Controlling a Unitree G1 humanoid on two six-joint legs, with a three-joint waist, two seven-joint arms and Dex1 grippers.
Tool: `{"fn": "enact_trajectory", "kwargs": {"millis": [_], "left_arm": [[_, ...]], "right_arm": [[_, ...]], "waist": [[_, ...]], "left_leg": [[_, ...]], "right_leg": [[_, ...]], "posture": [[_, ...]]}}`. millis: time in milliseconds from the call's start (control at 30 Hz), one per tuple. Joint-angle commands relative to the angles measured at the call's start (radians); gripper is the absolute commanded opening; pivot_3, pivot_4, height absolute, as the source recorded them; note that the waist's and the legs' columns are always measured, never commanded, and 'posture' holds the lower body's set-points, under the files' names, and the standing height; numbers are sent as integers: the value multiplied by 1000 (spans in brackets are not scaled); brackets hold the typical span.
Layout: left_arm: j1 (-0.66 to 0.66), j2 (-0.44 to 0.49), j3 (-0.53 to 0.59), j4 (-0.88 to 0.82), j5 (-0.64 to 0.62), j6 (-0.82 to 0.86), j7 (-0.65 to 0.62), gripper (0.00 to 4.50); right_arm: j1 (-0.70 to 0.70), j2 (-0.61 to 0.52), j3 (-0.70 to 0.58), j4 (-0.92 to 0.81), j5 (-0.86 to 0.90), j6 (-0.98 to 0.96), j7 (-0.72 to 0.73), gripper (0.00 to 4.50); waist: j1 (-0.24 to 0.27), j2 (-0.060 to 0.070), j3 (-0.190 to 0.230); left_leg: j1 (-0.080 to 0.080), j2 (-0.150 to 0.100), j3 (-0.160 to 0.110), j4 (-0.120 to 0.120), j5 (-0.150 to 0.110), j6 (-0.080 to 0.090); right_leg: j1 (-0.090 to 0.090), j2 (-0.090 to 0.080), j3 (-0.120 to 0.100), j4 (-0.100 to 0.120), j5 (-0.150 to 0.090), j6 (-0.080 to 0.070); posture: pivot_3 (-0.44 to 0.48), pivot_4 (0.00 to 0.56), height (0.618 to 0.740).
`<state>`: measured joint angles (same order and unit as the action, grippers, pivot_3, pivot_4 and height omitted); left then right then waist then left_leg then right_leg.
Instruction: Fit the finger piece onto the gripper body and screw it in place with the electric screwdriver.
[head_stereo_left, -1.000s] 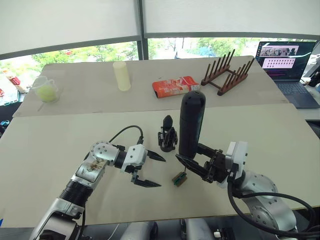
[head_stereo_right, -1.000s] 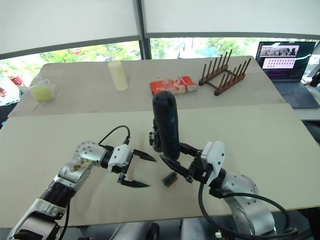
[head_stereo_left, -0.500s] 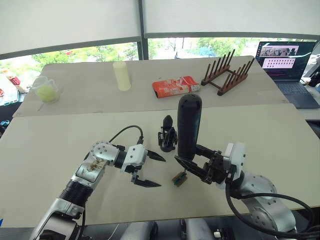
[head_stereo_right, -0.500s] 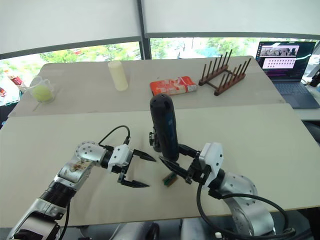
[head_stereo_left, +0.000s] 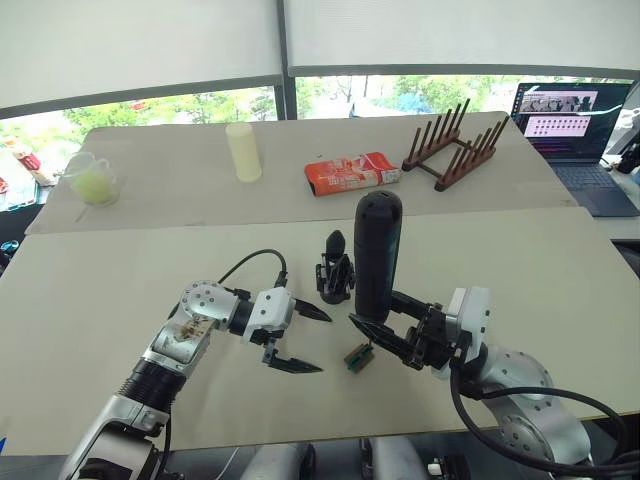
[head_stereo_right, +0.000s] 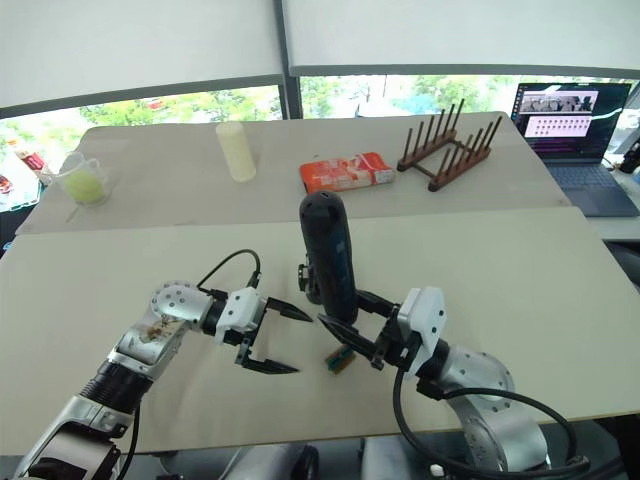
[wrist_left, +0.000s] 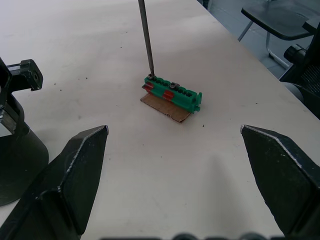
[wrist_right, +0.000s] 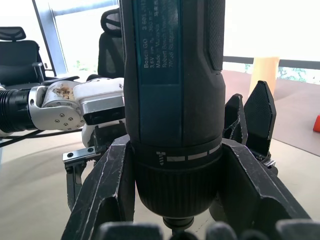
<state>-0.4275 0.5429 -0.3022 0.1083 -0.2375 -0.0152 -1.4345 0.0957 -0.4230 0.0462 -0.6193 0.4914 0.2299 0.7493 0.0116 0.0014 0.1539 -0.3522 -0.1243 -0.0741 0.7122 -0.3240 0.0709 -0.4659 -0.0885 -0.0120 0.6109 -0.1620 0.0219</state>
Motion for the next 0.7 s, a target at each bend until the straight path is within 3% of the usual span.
{"fn": "enact_trajectory", "kwargs": {"millis": [33,700], "left_arm": [[-12,1,4,-30,-13,3,-1,4500],[-10,1,5,-41,-14,12,1,4500]], "right_arm": [[-9,1,-12,-35,15,-46,6,1906],[-15,-8,-21,-40,24,-41,15,1906]], "waist": [[0,0,0],[0,0,0]], "left_leg": [[0,0,0,0,0,0],[0,0,0,0,0,0]], "right_leg": [[0,0,0,0,0,0],[0,0,0,0,0,0]], "posture": [[0,150,740],[0,150,740]]}}
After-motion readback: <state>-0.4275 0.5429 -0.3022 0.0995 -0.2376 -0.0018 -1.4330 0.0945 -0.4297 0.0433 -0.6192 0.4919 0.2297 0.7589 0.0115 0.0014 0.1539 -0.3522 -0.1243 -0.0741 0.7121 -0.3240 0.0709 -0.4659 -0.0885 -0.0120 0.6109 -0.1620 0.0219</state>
